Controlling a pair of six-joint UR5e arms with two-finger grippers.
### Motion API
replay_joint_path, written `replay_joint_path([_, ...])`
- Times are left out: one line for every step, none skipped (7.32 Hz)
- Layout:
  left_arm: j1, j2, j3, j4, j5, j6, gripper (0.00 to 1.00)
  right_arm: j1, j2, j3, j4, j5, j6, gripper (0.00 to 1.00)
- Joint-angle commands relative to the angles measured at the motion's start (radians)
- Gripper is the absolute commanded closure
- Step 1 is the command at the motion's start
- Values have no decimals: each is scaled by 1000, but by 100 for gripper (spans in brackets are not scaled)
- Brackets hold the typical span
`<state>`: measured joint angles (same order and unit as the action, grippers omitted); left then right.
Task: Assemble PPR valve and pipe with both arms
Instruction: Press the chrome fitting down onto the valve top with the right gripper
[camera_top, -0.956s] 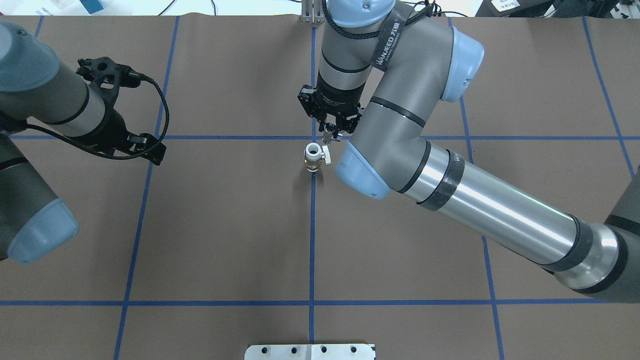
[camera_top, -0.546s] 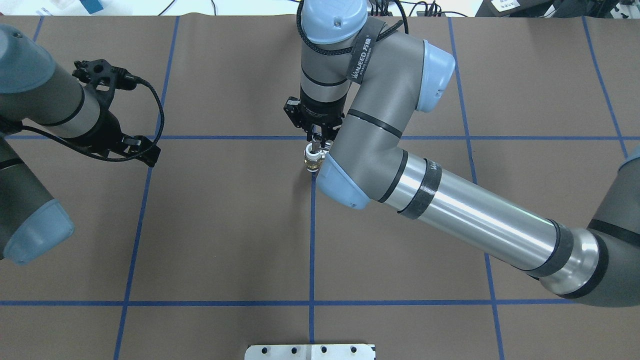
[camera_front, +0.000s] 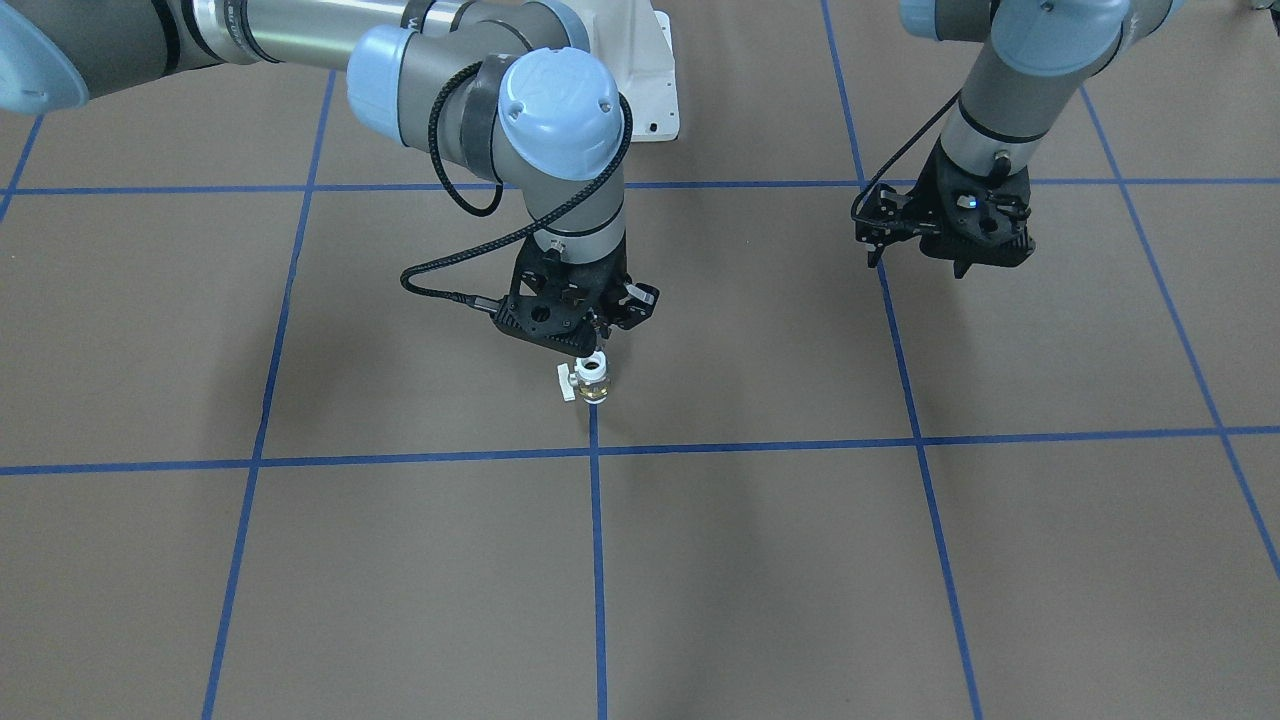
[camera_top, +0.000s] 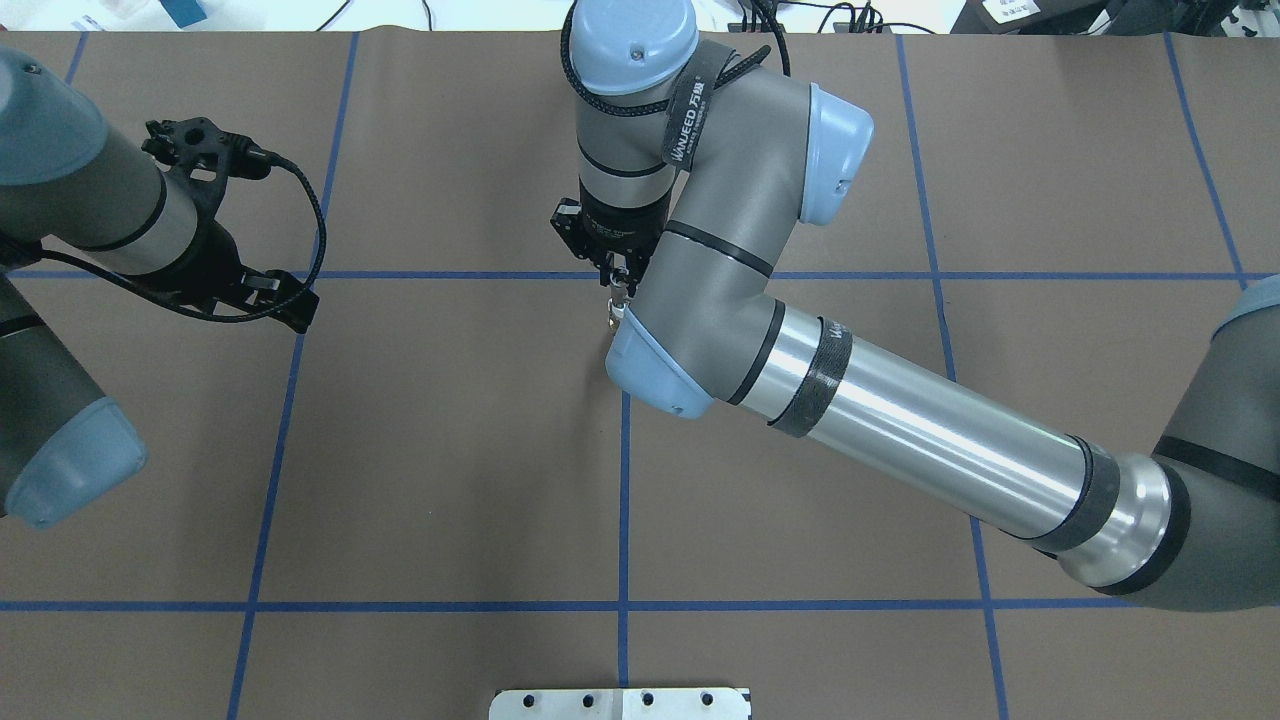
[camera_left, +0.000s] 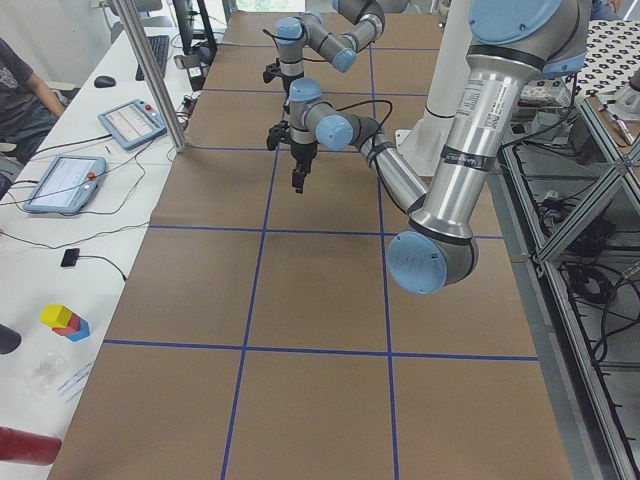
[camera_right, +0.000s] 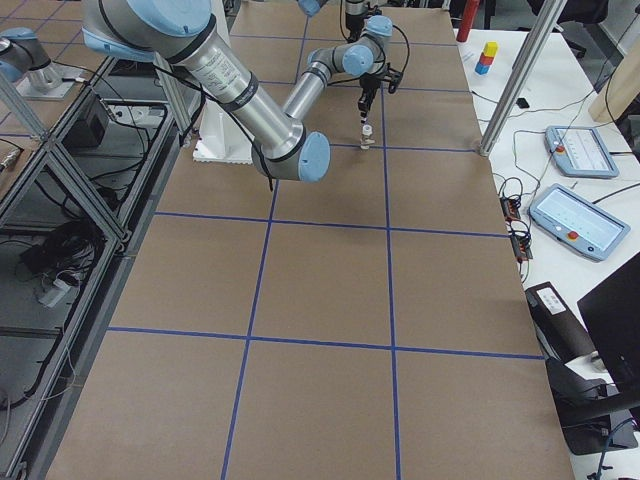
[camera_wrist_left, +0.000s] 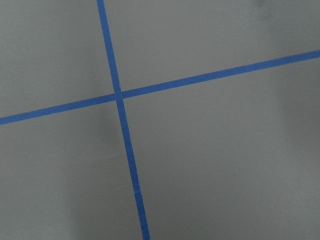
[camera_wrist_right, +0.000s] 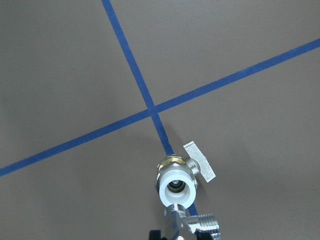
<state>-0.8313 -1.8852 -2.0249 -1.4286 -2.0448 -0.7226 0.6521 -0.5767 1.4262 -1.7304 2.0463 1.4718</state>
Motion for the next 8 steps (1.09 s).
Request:
replay_joint_path([0, 0, 0, -1, 0, 0, 0, 3, 0, -4, 0, -5, -7, 100])
replay_joint_path([0, 0, 0, 0, 0, 0, 0, 3, 1, -29, 29, -6, -1, 100])
replay_joint_path([0, -2, 0, -1, 0, 0, 0, 3, 1, -53, 70, -5, 5, 100])
replay_joint_path([1, -2, 0, -1, 0, 0, 0, 3, 1, -55, 72, -6, 4, 100])
replay_joint_path([1, -3, 0, 0, 0, -1, 0, 4, 3, -55, 71, -6, 4, 100])
replay_joint_path([1, -5, 0, 0, 0, -1, 0, 6, -2, -55, 69, -5, 2, 100])
replay_joint_path([1, -5, -2, -1, 0, -5, 0, 10, 0, -44, 63, -1, 2, 100])
replay_joint_path([1, -9, 0, 0, 0, -6, 0, 12, 0, -38, 61, 0, 2, 100])
